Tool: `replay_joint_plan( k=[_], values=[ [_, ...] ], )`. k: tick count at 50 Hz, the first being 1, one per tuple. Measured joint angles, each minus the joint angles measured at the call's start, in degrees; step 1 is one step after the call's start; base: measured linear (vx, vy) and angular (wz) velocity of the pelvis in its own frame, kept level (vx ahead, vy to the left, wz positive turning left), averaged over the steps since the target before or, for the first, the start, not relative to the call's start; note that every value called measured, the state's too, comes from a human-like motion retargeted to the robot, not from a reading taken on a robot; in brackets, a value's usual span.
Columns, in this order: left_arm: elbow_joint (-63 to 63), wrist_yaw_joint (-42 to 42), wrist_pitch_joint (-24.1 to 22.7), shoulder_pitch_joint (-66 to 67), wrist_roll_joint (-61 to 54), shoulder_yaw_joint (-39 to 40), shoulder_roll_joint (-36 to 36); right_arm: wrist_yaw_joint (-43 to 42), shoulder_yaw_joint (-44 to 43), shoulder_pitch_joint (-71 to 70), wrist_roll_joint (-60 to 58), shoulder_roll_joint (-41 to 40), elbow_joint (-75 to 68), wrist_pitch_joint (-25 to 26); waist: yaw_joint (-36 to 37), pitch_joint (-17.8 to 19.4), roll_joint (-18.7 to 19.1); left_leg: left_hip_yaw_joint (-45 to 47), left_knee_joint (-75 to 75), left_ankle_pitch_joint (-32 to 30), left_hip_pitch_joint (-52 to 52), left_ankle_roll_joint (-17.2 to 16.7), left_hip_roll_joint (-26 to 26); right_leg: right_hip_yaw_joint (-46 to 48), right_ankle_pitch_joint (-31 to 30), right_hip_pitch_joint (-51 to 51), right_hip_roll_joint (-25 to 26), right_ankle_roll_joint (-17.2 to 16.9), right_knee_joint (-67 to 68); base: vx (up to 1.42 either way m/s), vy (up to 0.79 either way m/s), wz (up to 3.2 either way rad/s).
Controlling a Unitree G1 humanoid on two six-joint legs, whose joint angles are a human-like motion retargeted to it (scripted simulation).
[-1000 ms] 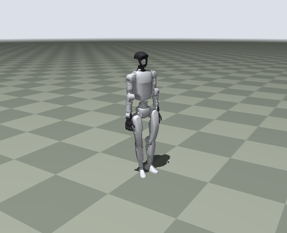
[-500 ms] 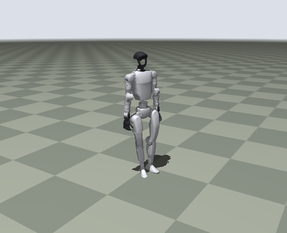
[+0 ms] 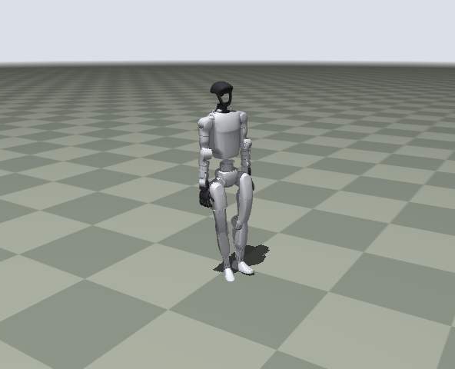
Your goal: Upper body actions
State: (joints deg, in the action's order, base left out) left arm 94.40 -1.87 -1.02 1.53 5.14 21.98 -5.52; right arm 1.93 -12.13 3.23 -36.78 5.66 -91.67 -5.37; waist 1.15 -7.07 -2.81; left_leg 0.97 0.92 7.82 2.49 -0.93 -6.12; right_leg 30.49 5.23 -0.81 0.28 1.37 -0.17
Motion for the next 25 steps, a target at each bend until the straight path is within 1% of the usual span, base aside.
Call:
replay_joint_plan(
  k=[25],
  values=[
    [-0.6,-0.3,-0.4,-0.3,0.7,-0.1,0.3,-1.0,-1.0,0.9,0.4,1.0,-2.0,0.8,0.5,0.8,-0.7,-0.8,-0.6,1.9,0.6,0.9,-0.1,-0.3,-1.6,0.2,0.5,1.4,-0.4,0.0,0.0,0.0]
  ],
)
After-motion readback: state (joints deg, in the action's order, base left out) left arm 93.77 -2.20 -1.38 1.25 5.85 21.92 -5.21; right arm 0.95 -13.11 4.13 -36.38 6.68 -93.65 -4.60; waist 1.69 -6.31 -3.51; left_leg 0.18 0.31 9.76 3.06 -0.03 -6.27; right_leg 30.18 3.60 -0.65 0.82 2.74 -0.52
